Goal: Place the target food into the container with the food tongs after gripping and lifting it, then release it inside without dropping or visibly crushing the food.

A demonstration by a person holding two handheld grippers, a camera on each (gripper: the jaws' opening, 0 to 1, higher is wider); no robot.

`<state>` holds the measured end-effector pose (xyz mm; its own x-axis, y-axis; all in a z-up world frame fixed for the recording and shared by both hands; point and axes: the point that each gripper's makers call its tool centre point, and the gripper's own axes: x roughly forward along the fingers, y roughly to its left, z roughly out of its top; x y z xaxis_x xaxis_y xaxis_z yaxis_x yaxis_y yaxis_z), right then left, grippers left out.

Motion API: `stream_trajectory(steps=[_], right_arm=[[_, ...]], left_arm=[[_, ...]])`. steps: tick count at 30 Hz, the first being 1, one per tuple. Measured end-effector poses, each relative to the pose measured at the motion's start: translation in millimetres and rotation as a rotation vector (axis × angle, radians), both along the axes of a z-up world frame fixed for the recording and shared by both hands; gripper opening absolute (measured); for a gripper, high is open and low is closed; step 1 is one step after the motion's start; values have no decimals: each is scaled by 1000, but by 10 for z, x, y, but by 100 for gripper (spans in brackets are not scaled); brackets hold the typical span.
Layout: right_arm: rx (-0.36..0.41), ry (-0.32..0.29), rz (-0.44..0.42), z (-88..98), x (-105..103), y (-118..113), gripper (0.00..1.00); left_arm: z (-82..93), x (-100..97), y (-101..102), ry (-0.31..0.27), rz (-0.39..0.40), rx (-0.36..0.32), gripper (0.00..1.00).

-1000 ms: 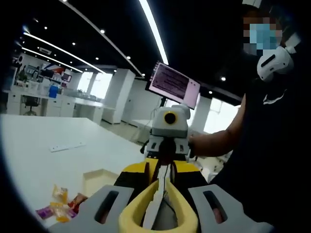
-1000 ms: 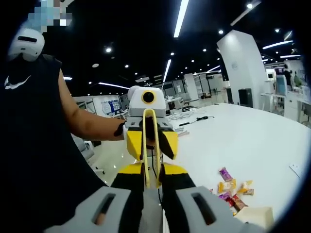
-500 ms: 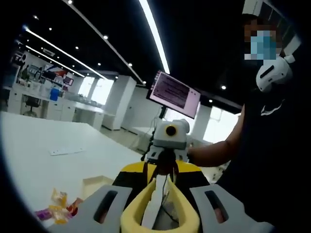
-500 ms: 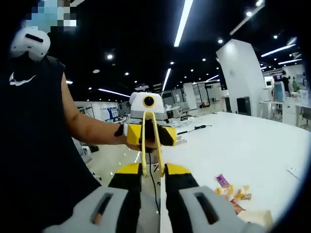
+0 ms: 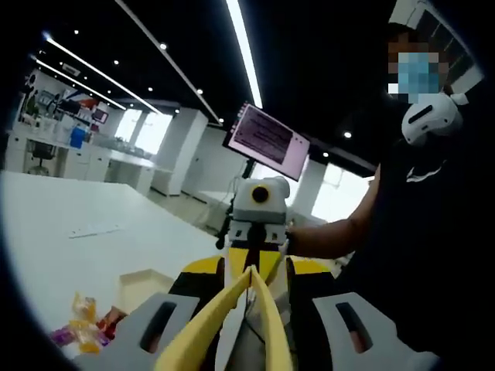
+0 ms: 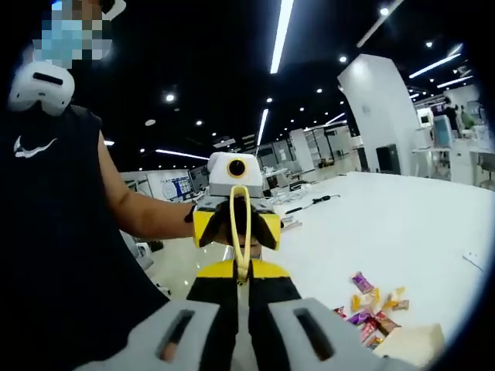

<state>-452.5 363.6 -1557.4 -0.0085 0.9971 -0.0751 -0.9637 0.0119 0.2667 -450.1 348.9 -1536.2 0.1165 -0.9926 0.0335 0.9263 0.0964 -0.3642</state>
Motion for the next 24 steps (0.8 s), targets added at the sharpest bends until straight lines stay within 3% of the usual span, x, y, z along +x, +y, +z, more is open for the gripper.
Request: stream_trajectory(steps=[4,10,17,24], right_arm=[[-11,-2,12,8,-24,14,1],[5,18,26,58,-51,4,2],[13,18,26,95,-60,-6,1],[35,21,22,158,-43,-27,1]], left_arm=[[7,8,-1,10,-2,-3,22],[20,-1,2,-25,2,7,14],[-16,-35,17,-39,-8,34,14],[75,-31,-10,-38,8,2,14]])
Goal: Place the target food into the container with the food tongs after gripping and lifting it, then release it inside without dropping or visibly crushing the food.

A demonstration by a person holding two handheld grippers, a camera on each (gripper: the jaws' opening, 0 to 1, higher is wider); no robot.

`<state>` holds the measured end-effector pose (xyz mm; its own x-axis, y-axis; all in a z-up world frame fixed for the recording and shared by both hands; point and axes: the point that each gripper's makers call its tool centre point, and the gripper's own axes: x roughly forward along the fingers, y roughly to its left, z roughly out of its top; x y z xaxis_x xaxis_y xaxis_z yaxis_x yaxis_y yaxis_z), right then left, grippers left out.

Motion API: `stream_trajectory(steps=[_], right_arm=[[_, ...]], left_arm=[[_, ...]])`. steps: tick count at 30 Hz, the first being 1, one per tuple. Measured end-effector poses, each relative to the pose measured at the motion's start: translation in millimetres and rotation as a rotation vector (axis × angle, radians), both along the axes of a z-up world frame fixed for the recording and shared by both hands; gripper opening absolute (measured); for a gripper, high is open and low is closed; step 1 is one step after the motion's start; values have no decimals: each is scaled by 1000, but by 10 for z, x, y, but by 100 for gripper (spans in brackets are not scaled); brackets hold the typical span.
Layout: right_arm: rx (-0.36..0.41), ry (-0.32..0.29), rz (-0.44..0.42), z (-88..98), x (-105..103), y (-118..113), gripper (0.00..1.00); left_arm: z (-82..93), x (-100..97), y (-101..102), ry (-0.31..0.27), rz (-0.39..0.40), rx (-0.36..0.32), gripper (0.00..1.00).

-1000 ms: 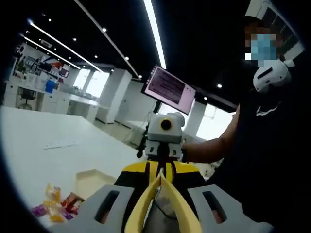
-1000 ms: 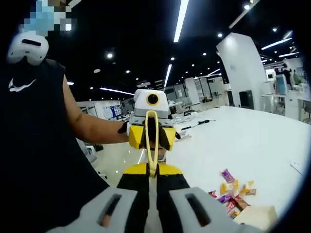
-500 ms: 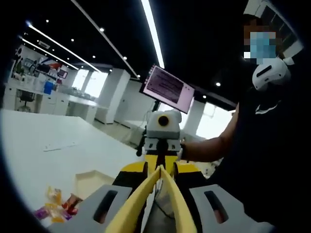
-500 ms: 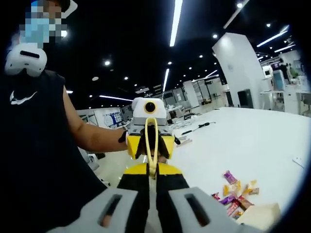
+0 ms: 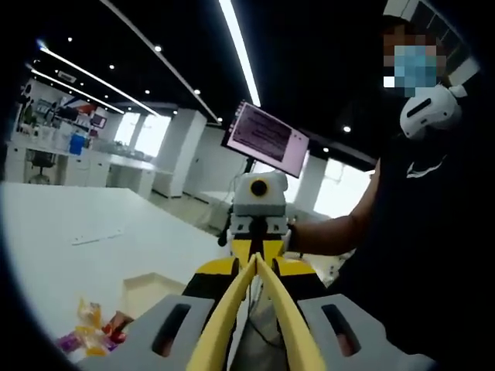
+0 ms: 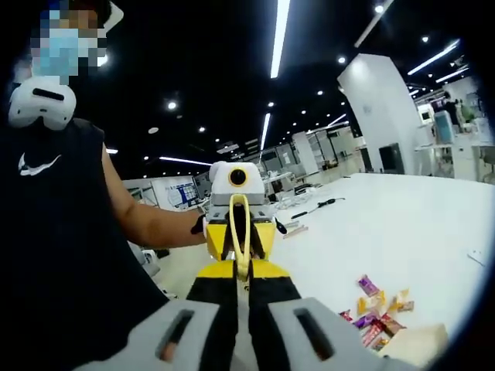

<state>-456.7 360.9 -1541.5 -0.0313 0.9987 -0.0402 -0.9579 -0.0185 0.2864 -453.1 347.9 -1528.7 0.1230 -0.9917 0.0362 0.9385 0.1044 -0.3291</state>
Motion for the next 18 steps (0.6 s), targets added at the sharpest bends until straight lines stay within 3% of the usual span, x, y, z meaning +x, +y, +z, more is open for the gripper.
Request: stream_trajectory(steps=[9,18], right_arm=[[12,-7,-10,32,3,-12,3],[23,-35,-36,69,51,-45,15]], left_arm=[[32,5,-10,-32,4,2,13],[82,39,3,-53,25,-9,17]])
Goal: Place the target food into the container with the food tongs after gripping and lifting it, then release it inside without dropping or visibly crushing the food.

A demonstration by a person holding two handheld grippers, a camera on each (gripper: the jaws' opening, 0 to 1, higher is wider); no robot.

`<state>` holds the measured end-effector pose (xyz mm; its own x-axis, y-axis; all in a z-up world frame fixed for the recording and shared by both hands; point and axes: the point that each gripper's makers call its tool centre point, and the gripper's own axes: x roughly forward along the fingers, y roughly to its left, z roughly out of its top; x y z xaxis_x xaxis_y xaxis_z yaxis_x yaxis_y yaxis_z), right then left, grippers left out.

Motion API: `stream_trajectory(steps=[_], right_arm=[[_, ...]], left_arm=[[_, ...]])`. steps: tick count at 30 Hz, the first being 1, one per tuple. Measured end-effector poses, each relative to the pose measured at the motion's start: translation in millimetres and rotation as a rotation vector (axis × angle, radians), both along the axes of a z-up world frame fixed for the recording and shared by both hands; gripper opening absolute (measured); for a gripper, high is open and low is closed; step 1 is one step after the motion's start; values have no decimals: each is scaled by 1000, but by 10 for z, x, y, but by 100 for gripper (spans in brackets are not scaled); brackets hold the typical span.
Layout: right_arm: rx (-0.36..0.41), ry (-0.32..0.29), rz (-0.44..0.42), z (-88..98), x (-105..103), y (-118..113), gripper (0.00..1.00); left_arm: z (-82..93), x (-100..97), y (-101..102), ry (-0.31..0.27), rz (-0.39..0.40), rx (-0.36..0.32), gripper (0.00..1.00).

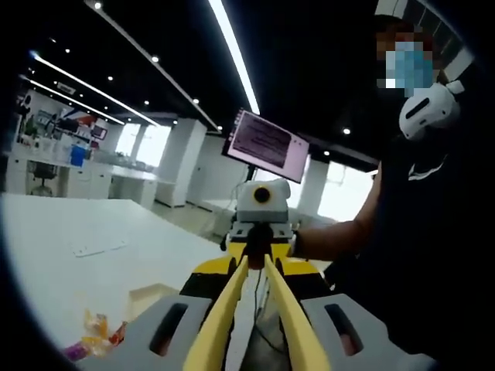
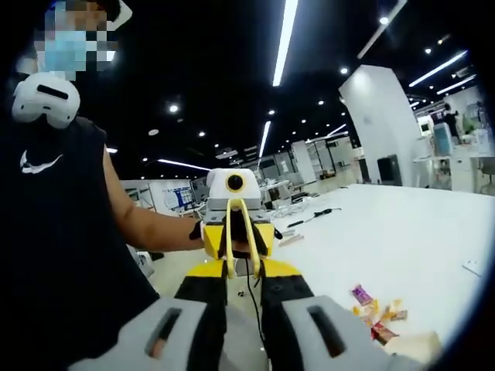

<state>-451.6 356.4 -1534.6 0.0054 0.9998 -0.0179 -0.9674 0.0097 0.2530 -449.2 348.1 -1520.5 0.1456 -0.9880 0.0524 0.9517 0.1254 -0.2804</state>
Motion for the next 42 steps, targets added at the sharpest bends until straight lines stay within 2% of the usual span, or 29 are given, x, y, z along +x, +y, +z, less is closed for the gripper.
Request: stream_trajectory(steps=[5,10,12,22,31,38,42], right_arm=[[44,16,-42,88,90,-127,16],[40,-11,-41,107,63,-101,14],[47,-3,-32,121,47,-95,14],[5,-10,-11,72,0,-53,13],[12,-7,-22,103,11,-81,13],[13,-13,-28,102,16,-99,12],[34,-3,-26,101,22,-99,16]], left_arm=[[29,71,103,-7,29,-12,18],[37,55,109,-5,26,-14,19],[66,27,105,7,17,-28,19],[87,11,88,-4,14,-26,20],[104,17,83,-9,19,-34,20],[112,22,66,-40,26,-28,18],[117,23,66,-31,21,-27,19]])
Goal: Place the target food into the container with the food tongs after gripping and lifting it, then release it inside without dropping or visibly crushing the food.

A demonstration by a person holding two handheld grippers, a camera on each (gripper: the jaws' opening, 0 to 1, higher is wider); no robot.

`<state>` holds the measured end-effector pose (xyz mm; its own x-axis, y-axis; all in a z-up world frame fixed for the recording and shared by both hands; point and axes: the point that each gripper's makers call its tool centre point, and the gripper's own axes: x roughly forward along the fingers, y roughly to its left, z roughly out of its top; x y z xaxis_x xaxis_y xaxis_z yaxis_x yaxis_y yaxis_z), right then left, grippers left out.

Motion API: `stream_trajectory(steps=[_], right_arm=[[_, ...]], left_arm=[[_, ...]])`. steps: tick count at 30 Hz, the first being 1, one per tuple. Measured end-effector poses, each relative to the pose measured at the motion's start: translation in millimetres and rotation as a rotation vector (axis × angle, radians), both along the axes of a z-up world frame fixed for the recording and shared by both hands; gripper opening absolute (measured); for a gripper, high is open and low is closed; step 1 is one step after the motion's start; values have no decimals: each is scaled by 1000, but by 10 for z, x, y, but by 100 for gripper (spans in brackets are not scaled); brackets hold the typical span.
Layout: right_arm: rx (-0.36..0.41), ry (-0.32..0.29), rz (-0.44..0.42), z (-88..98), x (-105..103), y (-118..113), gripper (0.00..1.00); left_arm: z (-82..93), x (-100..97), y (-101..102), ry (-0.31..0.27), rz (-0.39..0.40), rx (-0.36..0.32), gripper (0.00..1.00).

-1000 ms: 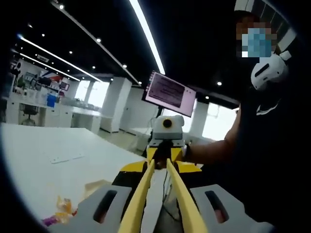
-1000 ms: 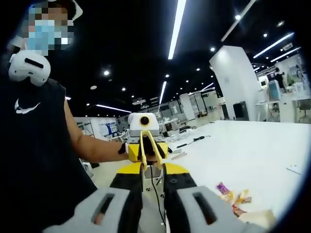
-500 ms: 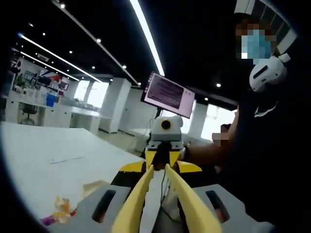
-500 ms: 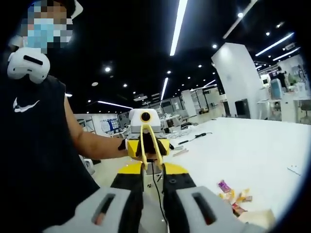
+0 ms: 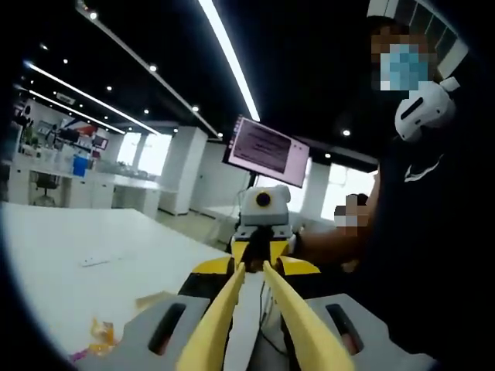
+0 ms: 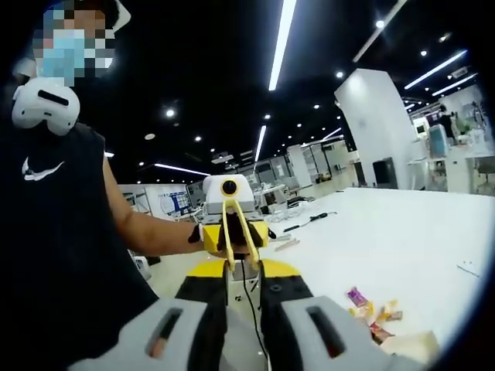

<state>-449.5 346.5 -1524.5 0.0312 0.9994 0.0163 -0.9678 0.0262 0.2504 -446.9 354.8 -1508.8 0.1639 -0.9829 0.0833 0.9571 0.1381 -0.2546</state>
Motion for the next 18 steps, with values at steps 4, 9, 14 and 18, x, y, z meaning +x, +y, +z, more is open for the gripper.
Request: stream_trajectory(steps=[4,9,14,18], right_arm=[[16,6,6,7,-34,52,18],[14,9,13,-9,-78,53,18],[-5,-32,-32,-59,-76,30,22],[-19,-61,-118,-96,55,-76,31]], left_arm=[[-28,-52,-72,-3,-17,12,19],[-44,-101,-59,7,-12,11,20],[-105,-101,-32,3,7,35,21],[-136,-37,63,2,33,45,22]])
